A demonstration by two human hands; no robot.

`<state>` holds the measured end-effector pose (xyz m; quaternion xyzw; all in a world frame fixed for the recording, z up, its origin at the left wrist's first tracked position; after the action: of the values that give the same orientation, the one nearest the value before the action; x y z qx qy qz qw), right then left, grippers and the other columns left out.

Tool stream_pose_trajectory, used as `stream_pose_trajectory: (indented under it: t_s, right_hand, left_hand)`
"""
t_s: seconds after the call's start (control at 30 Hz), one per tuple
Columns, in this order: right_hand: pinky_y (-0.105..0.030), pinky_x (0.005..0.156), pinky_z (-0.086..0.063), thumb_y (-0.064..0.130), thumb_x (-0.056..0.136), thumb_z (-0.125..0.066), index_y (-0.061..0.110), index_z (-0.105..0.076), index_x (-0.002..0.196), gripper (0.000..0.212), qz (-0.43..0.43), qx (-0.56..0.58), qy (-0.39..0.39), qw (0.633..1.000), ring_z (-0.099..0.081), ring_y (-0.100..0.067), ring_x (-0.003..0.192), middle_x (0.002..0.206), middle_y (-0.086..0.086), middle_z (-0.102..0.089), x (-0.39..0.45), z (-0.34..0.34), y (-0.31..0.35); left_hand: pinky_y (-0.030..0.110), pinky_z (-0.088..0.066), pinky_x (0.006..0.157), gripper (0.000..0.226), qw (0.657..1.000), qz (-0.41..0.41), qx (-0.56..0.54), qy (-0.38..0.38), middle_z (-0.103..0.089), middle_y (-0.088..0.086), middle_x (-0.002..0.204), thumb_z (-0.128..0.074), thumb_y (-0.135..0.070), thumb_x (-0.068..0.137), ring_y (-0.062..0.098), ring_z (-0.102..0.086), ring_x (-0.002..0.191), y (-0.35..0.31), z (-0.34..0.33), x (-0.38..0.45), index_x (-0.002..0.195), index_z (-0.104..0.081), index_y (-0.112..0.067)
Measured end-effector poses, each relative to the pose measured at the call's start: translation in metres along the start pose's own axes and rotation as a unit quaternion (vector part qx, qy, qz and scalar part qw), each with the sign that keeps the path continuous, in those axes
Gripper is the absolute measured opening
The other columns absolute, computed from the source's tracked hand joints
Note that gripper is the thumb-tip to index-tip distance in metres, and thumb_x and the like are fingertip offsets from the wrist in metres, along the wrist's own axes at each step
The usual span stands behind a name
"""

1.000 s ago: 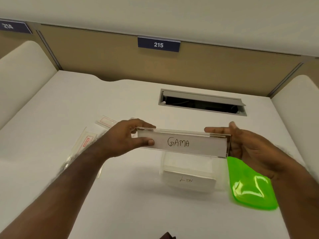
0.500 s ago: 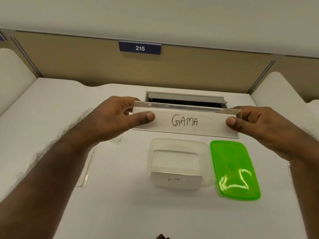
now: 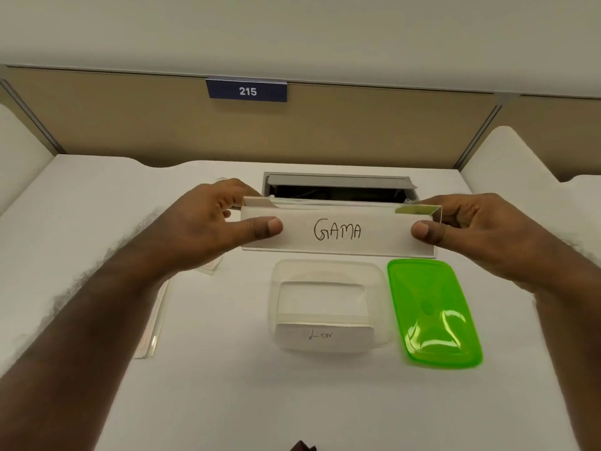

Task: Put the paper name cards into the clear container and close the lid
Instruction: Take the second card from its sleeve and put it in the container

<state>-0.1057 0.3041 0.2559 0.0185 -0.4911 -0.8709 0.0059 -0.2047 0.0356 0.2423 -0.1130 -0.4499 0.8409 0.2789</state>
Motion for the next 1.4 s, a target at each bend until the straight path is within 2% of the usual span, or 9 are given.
stream_pose_trajectory:
  t_s: [0.1, 0.3, 0.43, 0.63, 0.77, 0.87, 1.17, 1.3, 1.4]
  right_hand:
    - [-0.014, 0.083, -0.053, 0.043, 0.069, -0.072, 0.025, -0.074, 0.107, 0.042, -0.040, -0.026, -0.011, 0.999, -0.070, -0.003, 0.090, 0.097, 0.014, -0.077, 0.007, -0.008, -0.034]
    - [0.001, 0.064, -0.042, 0.019, 0.074, -0.080, 0.019, -0.075, 0.106, 0.032, -0.103, -0.119, -0.020, 0.987, -0.060, 0.013, 0.063, 0.080, 0.013, -0.072, 0.024, -0.040, -0.120]
    - [-0.013, 0.071, -0.045, 0.029, 0.070, -0.083, 0.024, -0.075, 0.106, 0.037, -0.143, -0.155, -0.020, 0.977, -0.062, -0.009, 0.075, 0.085, 0.008, -0.073, 0.027, -0.061, -0.166]
    - [-0.035, 0.091, -0.031, 0.061, 0.075, -0.064, 0.046, -0.066, 0.113, 0.042, -0.117, -0.431, 0.003, 0.895, -0.054, -0.021, 0.103, 0.106, -0.004, -0.065, 0.036, -0.088, -0.199]
    - [-0.038, 0.083, -0.022, 0.056, 0.080, -0.059, 0.040, -0.069, 0.108, 0.034, -0.070, -0.559, 0.040, 0.825, -0.051, -0.020, 0.106, 0.109, 0.009, -0.071, 0.044, -0.111, -0.202]
    - [-0.041, 0.085, -0.021, 0.052, 0.080, -0.061, 0.030, -0.072, 0.097, 0.030, -0.059, -0.615, 0.072, 0.783, -0.051, -0.024, 0.104, 0.100, 0.005, -0.071, 0.045, -0.126, -0.204]
    - [-0.050, 0.099, -0.028, 0.028, 0.086, -0.058, 0.018, -0.069, 0.100, 0.020, -0.085, -0.644, 0.115, 0.752, -0.050, -0.032, 0.110, 0.106, -0.006, -0.066, 0.043, -0.153, -0.209]
    - [-0.051, 0.100, -0.028, 0.031, 0.087, -0.057, 0.019, -0.068, 0.103, 0.023, -0.090, -0.642, 0.117, 0.753, -0.049, -0.032, 0.112, 0.110, -0.006, -0.064, 0.045, -0.155, -0.213]
    - [-0.048, 0.096, -0.026, 0.046, 0.086, -0.056, 0.021, -0.067, 0.104, 0.033, -0.086, -0.617, 0.092, 0.777, -0.050, -0.030, 0.111, 0.110, -0.004, -0.064, 0.046, -0.153, -0.212]
  left_hand:
    - [0.017, -0.044, 0.080, 0.038, 0.998, 0.002, 0.060, 0.004, -0.063, -0.014, 0.096, -0.066, -0.069, 0.057, -0.002, -0.059, 0.092, 0.021, -0.023, 0.008, 0.084, -0.067, -0.042]
    - [0.041, -0.048, 0.087, 0.044, 0.981, 0.053, 0.184, 0.034, -0.065, -0.011, 0.103, -0.075, -0.057, 0.068, 0.013, -0.058, 0.091, 0.091, -0.086, 0.025, 0.104, -0.073, -0.033]
    - [0.033, -0.033, 0.087, 0.051, 0.958, 0.073, 0.271, 0.056, -0.064, -0.016, 0.114, -0.067, -0.067, 0.069, 0.015, -0.055, 0.105, 0.125, -0.118, 0.031, 0.112, -0.069, -0.039]
    - [0.038, -0.030, 0.091, 0.050, 0.873, 0.027, 0.474, 0.110, -0.069, -0.005, 0.113, -0.060, -0.061, 0.079, 0.021, -0.052, 0.111, 0.130, -0.162, 0.035, 0.117, -0.067, -0.029]
    - [0.040, -0.031, 0.092, 0.032, 0.815, -0.008, 0.560, 0.149, -0.069, 0.005, 0.103, -0.061, -0.041, 0.087, 0.027, -0.053, 0.105, 0.123, -0.192, 0.033, 0.102, -0.067, -0.013]
    - [0.038, -0.031, 0.095, 0.012, 0.797, 0.001, 0.578, 0.177, -0.069, 0.003, 0.098, -0.059, -0.016, 0.086, 0.026, -0.053, 0.102, 0.126, -0.205, 0.032, 0.095, -0.066, -0.013]
    - [0.039, -0.032, 0.094, 0.011, 0.752, 0.007, 0.617, 0.230, -0.068, -0.002, 0.090, -0.057, -0.010, 0.080, 0.024, -0.052, 0.095, 0.145, -0.233, 0.031, 0.084, -0.063, -0.019]
    - [0.040, -0.032, 0.094, 0.015, 0.748, 0.006, 0.623, 0.229, -0.067, -0.002, 0.095, -0.056, -0.013, 0.082, 0.025, -0.052, 0.097, 0.151, -0.234, 0.032, 0.092, -0.066, -0.018]
    - [0.039, -0.033, 0.090, 0.014, 0.795, -0.005, 0.582, 0.168, -0.066, 0.002, 0.098, -0.057, -0.019, 0.084, 0.025, -0.053, 0.098, 0.140, -0.225, 0.036, 0.096, -0.064, -0.015]
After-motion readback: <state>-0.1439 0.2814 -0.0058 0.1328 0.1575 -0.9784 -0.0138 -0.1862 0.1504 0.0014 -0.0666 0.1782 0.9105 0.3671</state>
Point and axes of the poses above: each hand's wrist, its own x-axis towards the middle knuckle, its own z-axis out of the back of the hand, y = z × x, the point moved 10 cm from there along x, towards the middle knuckle
